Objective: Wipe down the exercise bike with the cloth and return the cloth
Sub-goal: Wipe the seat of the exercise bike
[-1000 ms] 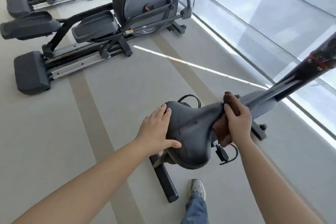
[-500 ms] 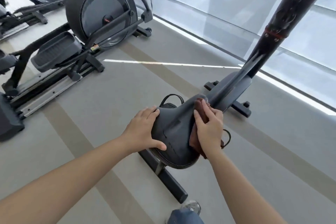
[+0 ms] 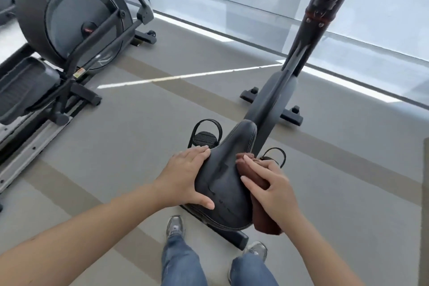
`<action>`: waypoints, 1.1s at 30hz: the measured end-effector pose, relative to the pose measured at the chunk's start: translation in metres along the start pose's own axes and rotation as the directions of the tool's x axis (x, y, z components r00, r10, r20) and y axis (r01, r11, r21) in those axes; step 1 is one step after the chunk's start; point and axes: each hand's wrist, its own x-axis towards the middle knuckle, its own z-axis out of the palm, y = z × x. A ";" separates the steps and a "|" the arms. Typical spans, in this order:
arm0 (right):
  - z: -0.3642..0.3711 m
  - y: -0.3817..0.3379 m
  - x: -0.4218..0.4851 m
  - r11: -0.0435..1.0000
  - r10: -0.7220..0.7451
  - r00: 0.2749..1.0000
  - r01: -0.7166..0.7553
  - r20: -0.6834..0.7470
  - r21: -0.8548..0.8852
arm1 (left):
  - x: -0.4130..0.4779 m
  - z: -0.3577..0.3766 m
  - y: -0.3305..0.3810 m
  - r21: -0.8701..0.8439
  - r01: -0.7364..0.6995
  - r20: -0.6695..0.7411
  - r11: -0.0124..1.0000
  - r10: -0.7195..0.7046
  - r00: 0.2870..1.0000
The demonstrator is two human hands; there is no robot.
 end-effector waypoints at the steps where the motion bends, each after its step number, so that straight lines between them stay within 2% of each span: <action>1: 0.001 -0.001 0.000 1.000 0.010 1.000 -0.010 -0.028 -0.012 | 0.003 0.000 -0.003 0.003 -0.033 0.009 0.999 0.033 0.999; 5: 0.016 -0.007 0.039 0.998 0.058 0.956 -0.057 -0.288 0.010 | 0.011 -0.005 -0.019 -0.003 -0.186 0.079 0.983 0.185 0.980; 7: 0.016 -0.011 0.067 0.992 0.124 0.926 -0.104 -0.356 0.074 | 0.016 -0.012 -0.027 -0.036 -0.262 0.156 0.964 0.264 0.952; 11: 0.011 -0.008 0.074 0.982 0.185 0.928 -0.158 -0.323 0.108 | 0.030 -0.023 -0.042 -0.056 -0.394 0.279 0.918 0.393 0.876; 16: 0.007 -0.008 -0.004 0.941 0.279 0.947 -0.237 -0.157 0.240 | 0.037 -0.027 -0.044 -0.066 -0.494 0.323 0.867 0.487 0.811; 18: 0.009 -0.007 -0.038 0.920 0.330 0.933 -0.283 -0.147 0.272 | 0.038 -0.028 -0.043 -0.057 -0.500 0.339 0.864 0.488 0.805; 22: 0.017 -0.007 -0.061 0.880 0.409 0.878 -0.309 -0.249 0.360 | 0.039 -0.027 -0.039 -0.038 -0.503 0.353 0.864 0.482 0.802; 27: 0.012 -0.017 -0.016 0.828 0.460 0.881 -0.382 -0.108 0.410 | 0.040 -0.028 -0.030 0.020 -0.487 0.383 0.873 0.444 0.810; 29: 0.017 -0.016 -0.012 0.816 0.467 0.873 -0.366 -0.139 0.447 | 0.040 -0.029 -0.029 0.039 -0.492 0.382 0.870 0.442 0.812; 33: 0.039 -0.008 -0.046 0.812 0.501 0.778 -0.270 -0.380 0.518 | 0.039 -0.029 -0.030 0.017 -0.496 0.355 0.868 0.458 0.815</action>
